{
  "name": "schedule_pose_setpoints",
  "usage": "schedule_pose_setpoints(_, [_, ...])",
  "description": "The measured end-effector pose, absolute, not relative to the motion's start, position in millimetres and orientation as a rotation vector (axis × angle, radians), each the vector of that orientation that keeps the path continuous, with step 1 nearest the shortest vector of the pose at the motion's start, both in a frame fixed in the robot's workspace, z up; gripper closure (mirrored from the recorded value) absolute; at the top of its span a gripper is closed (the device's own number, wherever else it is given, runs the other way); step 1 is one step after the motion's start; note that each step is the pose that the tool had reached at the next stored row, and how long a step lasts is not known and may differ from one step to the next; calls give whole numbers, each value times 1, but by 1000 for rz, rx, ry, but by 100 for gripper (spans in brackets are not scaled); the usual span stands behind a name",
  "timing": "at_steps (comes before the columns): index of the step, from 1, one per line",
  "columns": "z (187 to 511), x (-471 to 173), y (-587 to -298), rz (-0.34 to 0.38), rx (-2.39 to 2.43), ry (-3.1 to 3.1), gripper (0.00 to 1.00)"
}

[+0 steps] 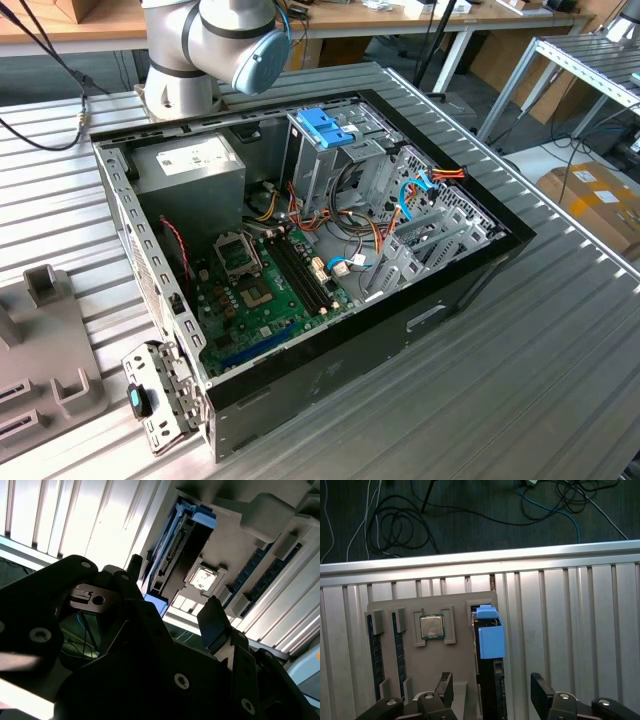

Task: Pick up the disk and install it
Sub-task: 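Pick up the disk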

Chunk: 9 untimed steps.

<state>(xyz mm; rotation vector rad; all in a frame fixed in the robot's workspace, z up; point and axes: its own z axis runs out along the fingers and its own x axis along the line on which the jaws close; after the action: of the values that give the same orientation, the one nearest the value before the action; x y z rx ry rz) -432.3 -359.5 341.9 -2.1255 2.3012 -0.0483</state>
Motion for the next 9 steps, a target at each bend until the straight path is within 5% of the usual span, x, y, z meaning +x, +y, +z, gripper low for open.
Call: schedule_pose_setpoints(9, [342, -432, -360, -48, -2176, 2252, 28])
